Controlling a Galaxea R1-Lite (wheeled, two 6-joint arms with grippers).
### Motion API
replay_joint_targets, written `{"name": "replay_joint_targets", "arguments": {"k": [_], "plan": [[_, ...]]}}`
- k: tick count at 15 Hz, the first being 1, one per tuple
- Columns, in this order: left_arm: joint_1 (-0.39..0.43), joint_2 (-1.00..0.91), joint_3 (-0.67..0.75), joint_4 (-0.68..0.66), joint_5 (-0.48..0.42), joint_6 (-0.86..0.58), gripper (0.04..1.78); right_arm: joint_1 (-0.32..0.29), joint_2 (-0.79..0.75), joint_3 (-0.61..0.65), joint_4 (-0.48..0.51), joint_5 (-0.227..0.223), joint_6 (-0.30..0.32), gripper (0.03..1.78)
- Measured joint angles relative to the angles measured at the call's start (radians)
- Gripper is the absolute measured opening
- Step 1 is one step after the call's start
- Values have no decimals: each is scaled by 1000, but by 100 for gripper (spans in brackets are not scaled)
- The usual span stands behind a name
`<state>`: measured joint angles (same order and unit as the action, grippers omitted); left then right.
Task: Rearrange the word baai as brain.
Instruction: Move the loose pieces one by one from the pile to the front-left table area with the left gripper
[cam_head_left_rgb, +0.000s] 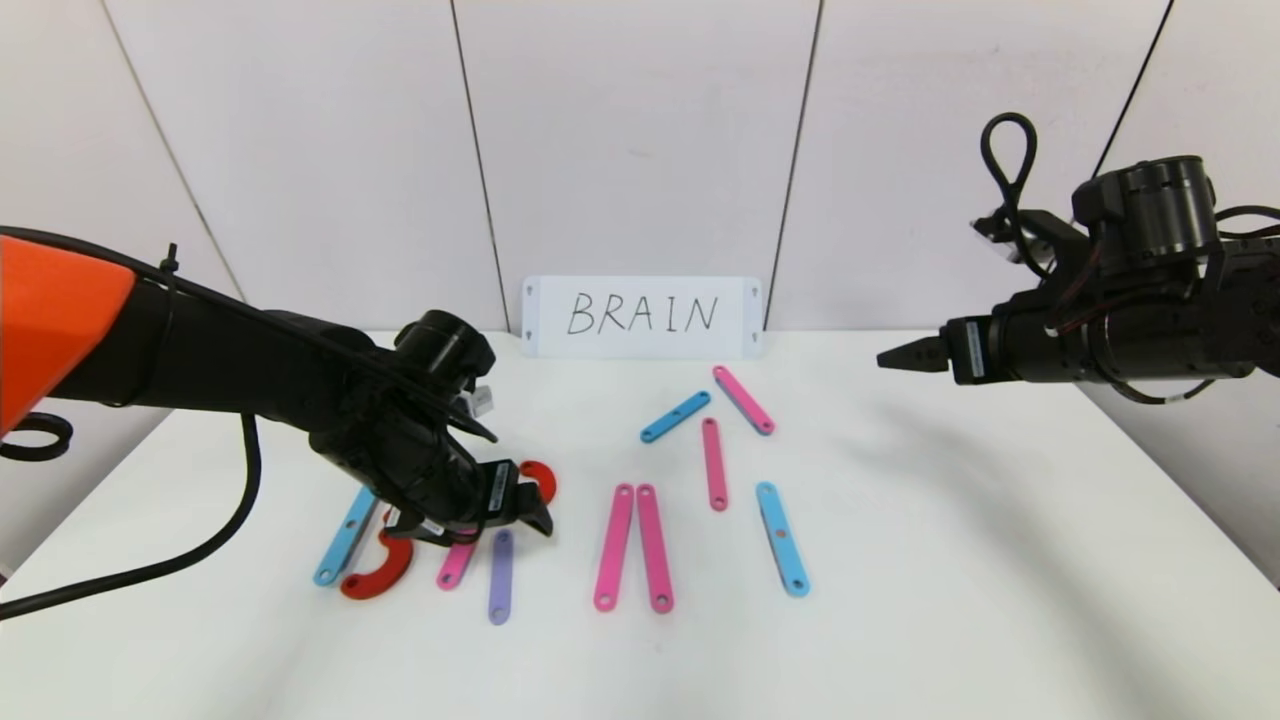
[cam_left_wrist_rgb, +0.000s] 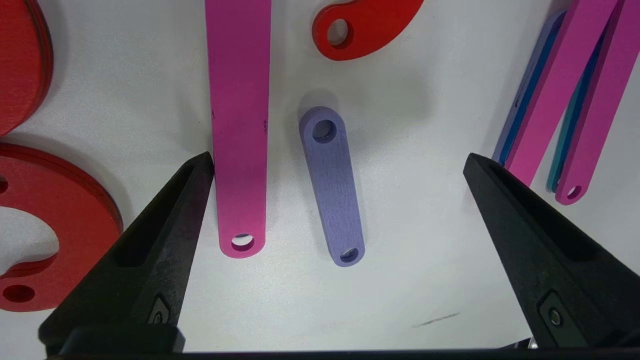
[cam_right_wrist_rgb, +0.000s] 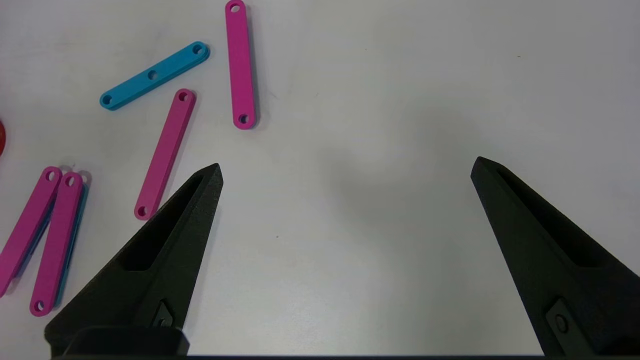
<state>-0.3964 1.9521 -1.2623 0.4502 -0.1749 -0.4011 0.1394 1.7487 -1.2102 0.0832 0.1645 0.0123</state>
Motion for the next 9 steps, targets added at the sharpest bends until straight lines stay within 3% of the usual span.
{"name": "replay_joint_targets", "arguments": {"k": [9], "plan": [[-7, -36, -7, 0, 12, -2, 174, 5, 3, 1, -1, -2, -1, 174]]}}
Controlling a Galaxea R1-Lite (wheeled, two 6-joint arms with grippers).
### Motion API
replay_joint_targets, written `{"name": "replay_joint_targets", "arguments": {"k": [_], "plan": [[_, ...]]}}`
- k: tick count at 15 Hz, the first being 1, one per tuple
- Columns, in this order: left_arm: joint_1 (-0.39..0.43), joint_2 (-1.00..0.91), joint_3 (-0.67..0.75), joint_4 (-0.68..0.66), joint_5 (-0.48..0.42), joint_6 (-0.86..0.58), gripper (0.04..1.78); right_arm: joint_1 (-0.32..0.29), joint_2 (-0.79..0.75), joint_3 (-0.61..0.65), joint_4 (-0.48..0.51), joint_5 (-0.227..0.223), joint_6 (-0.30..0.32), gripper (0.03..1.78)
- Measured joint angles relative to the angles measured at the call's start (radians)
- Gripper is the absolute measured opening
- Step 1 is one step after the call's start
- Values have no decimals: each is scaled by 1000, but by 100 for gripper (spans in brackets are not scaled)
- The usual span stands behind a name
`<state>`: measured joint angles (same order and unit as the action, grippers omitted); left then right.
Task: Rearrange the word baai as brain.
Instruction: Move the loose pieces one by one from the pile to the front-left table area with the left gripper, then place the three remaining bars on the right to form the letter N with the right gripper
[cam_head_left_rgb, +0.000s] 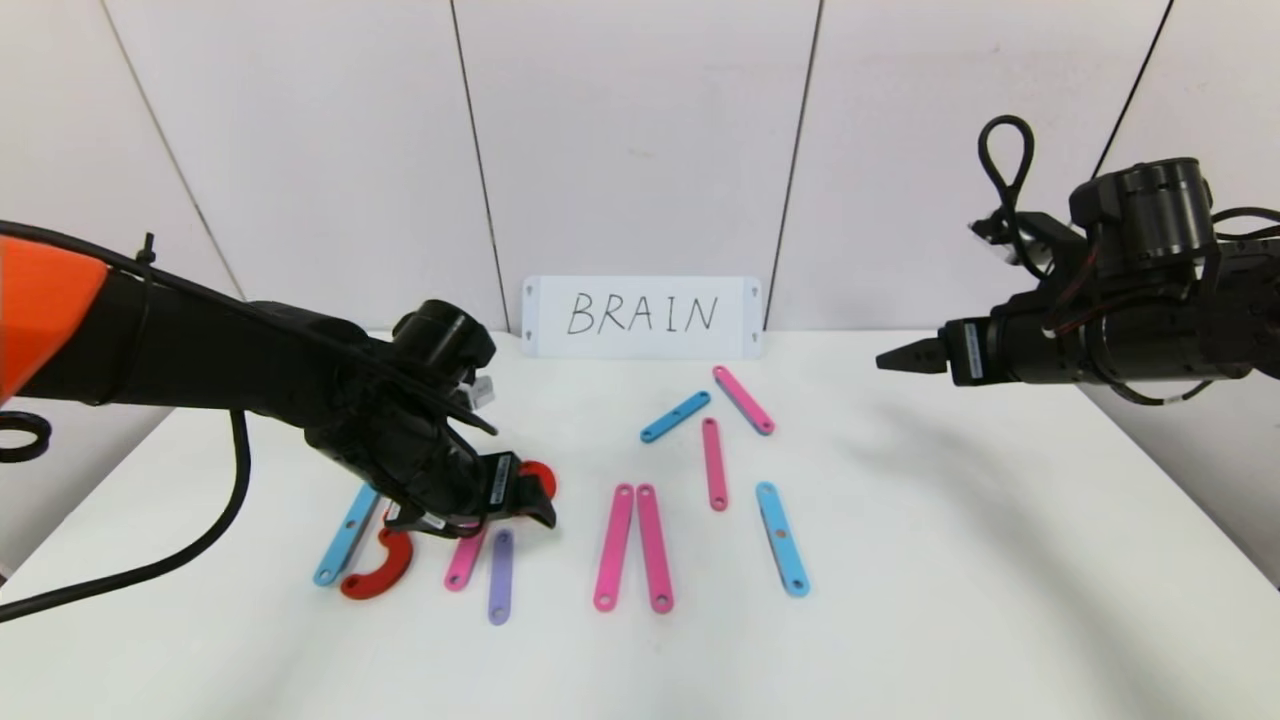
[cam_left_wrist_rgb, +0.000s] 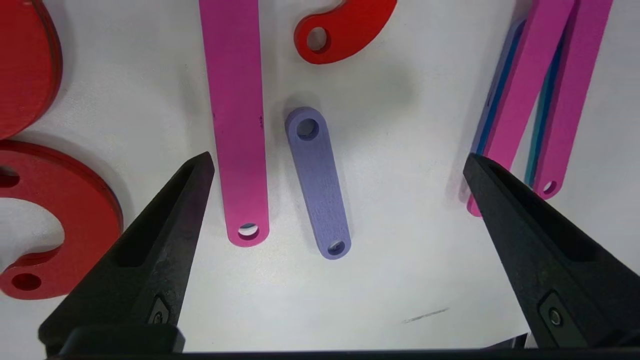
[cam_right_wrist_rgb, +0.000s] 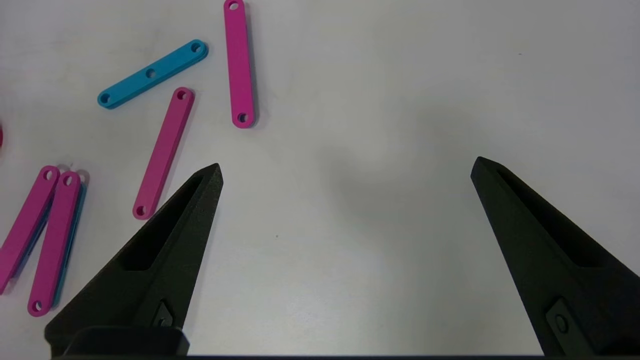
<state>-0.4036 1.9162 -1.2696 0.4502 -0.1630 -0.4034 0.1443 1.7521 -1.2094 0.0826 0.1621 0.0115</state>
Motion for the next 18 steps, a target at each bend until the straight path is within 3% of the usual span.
{"name": "replay_joint_targets", "arguments": {"k": [6, 10, 14, 18], "plan": [[22, -120, -37, 1, 63, 39, 174, 53, -15, -12, -12, -5, -8, 174], [75, -221, -60, -14, 66, 224, 174, 142, -15, -40, -55, -118, -1, 174], [114, -292, -68, -122, 64, 335, 174, 231, 5, -60, -56, -153, 8, 174], [132, -323, -65, -139, 64, 365, 174, 296, 58, -62, -57, -244, 64, 174]]}}
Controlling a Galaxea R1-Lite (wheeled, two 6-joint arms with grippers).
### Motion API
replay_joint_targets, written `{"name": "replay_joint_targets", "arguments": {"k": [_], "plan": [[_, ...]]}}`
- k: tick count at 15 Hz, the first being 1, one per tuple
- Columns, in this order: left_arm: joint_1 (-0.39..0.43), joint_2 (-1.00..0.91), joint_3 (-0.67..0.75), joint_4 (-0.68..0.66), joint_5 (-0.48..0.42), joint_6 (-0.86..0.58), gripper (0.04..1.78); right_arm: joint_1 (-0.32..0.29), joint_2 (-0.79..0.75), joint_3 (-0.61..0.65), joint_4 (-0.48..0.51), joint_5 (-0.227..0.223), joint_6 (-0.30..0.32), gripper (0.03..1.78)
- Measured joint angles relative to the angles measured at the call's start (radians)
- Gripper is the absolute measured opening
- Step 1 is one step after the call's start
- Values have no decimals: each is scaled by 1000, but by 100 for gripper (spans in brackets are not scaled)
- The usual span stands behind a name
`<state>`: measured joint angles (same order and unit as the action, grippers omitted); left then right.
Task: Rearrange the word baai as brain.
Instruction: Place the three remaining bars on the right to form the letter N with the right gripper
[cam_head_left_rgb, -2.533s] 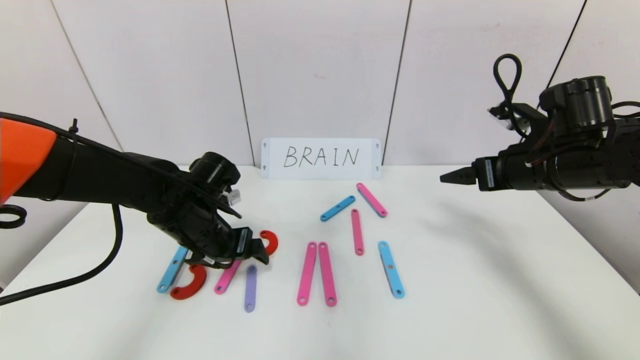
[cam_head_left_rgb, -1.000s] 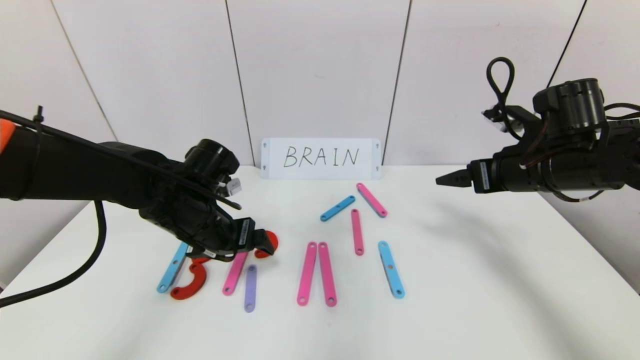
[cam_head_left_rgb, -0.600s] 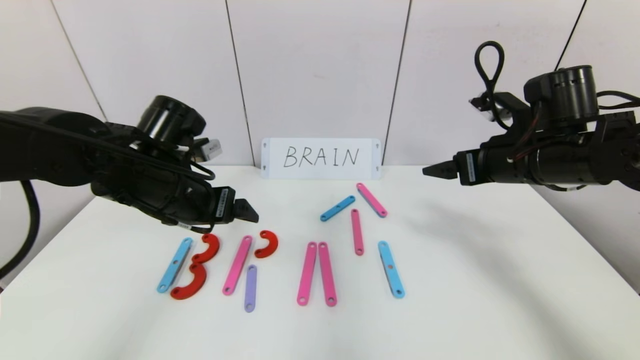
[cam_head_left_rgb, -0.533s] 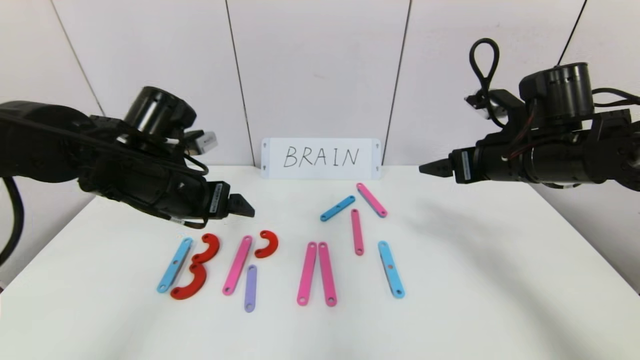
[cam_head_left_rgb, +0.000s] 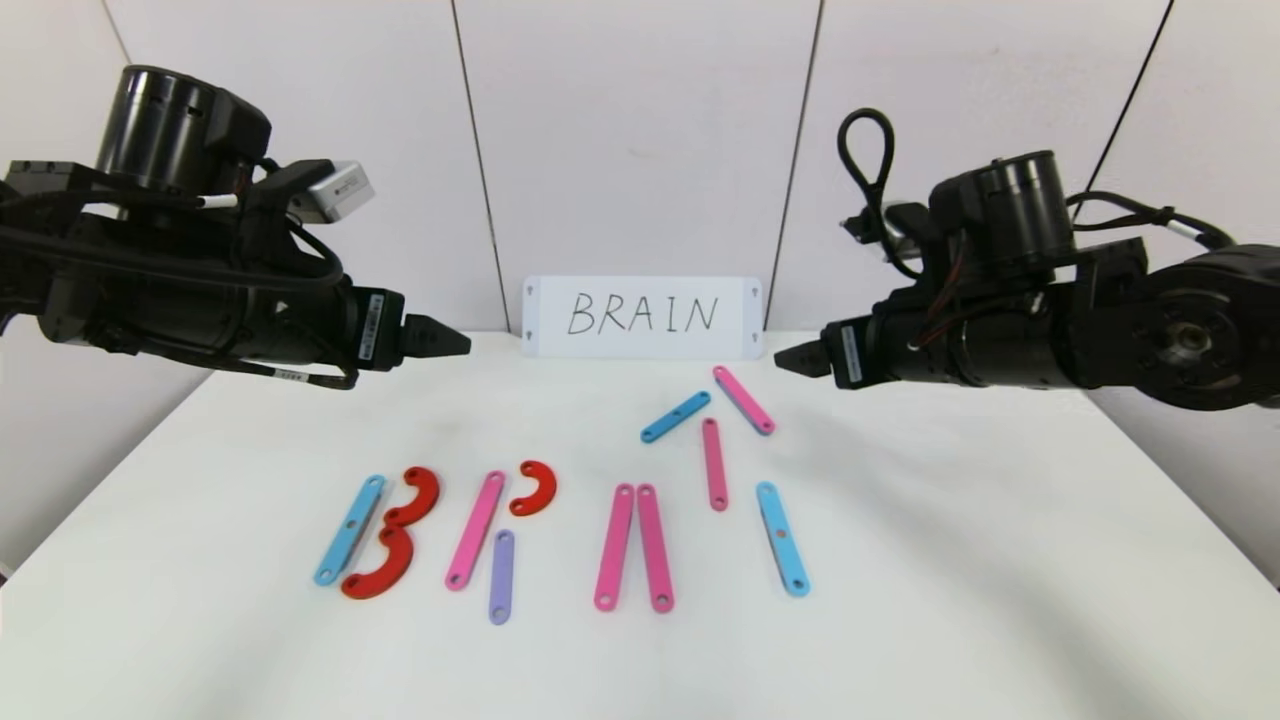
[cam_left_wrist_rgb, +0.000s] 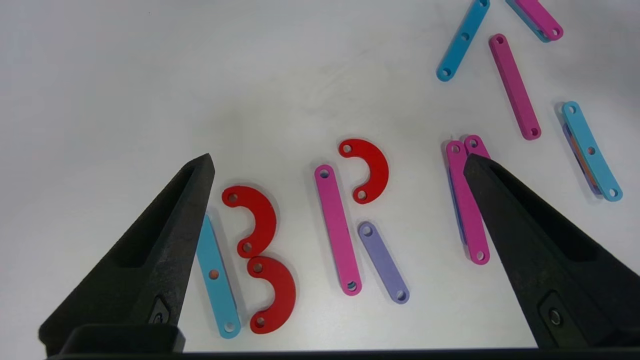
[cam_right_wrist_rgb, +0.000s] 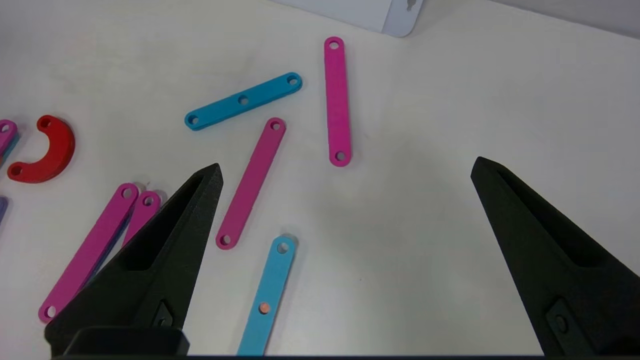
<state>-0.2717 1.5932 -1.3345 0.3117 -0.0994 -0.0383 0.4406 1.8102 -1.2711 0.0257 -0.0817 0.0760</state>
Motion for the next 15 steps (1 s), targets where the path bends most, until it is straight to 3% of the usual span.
{"name": "replay_joint_targets", "arguments": {"k": [3, 10, 15], "plan": [[10, 8, 0, -31, -1, 20, 174, 43, 46, 2, -3, -43, 44, 174], [16, 11, -1, -42, -1, 36, 174, 173, 165, 0, -9, -206, 211, 174], [16, 30, -4, -41, -1, 36, 174, 207, 240, 0, -59, -234, 237, 174]]}}
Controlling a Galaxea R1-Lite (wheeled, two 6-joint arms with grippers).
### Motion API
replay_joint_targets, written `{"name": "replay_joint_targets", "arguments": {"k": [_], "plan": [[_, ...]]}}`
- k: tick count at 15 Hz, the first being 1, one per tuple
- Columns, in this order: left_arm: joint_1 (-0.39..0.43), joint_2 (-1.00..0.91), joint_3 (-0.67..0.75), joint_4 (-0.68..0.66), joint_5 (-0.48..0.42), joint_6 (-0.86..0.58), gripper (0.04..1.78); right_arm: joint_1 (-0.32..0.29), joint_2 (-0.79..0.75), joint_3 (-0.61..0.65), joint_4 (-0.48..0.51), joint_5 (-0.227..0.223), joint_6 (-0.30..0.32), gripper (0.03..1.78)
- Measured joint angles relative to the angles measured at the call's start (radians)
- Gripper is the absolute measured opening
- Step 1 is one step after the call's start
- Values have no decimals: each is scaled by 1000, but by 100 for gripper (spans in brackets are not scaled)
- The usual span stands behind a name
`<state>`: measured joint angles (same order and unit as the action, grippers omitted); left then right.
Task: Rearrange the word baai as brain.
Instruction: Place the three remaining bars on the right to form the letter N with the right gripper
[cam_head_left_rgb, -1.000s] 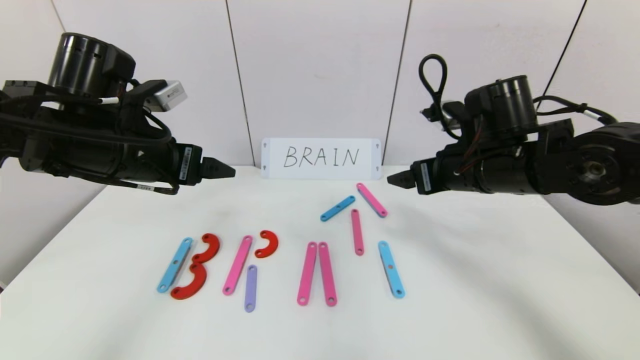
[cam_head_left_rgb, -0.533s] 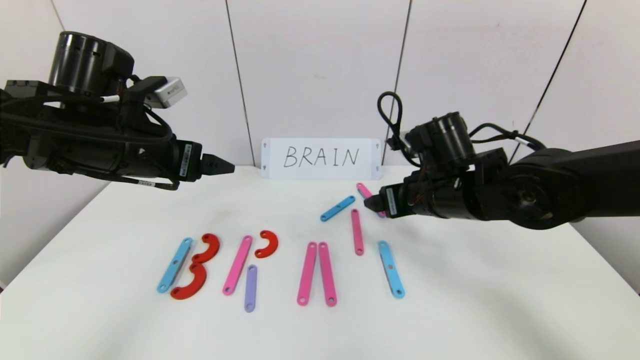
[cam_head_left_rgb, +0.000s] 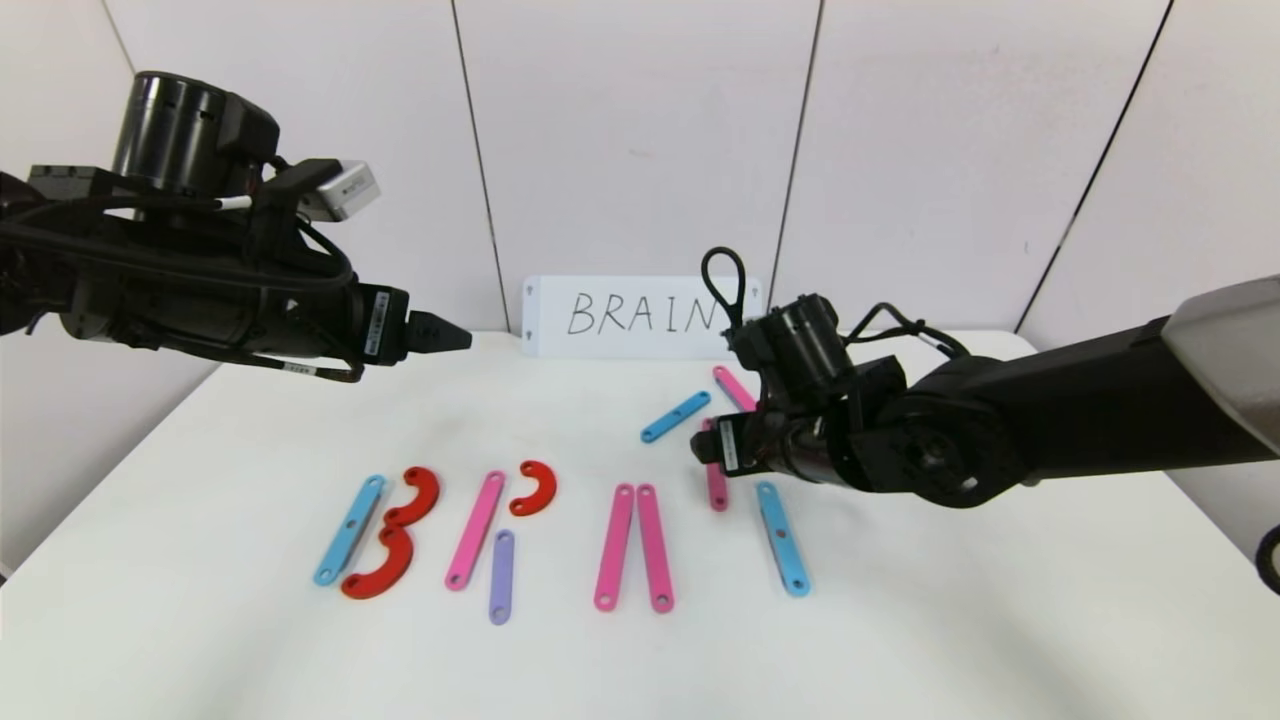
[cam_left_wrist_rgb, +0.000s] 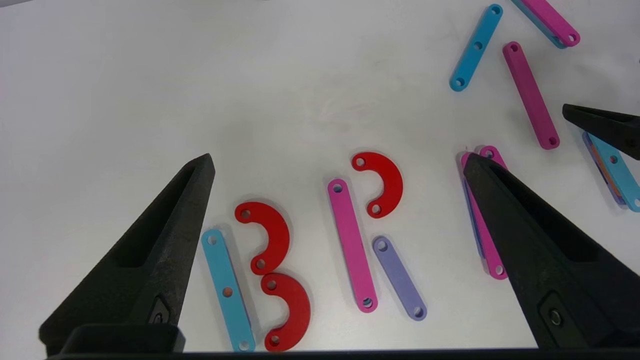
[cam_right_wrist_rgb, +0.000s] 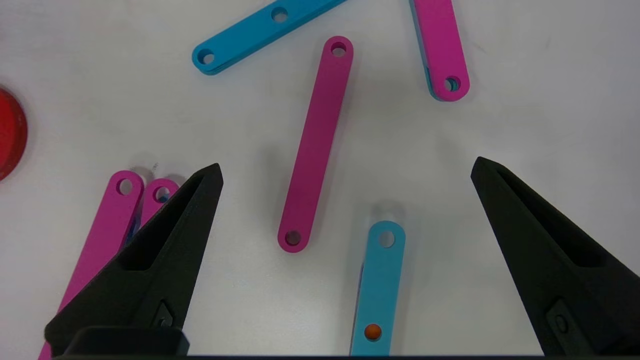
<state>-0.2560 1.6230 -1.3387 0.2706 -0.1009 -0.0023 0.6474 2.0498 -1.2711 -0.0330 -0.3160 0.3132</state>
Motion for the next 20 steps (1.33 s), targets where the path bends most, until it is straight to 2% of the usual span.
{"name": "replay_joint_targets", "arguments": {"k": [4, 9, 11, 14, 19, 20], "plan": [[0, 11, -1, 0, 0, 0, 174, 12, 59, -25, -2, -21, 2, 174], [0, 22, -5, -1, 0, 0, 174, 13, 124, -78, -2, -23, 4, 174], [0, 24, -6, -1, 0, 0, 174, 14, 141, -91, -2, -23, 4, 168], [0, 24, -6, -1, 0, 0, 174, 13, 165, -111, -2, -21, 4, 138], [0, 20, -7, 1, -1, 0, 174, 16, 193, -127, -8, -20, 30, 51], [0, 20, -6, 0, -3, 0, 174, 15, 198, -128, -9, -20, 31, 38]]}}
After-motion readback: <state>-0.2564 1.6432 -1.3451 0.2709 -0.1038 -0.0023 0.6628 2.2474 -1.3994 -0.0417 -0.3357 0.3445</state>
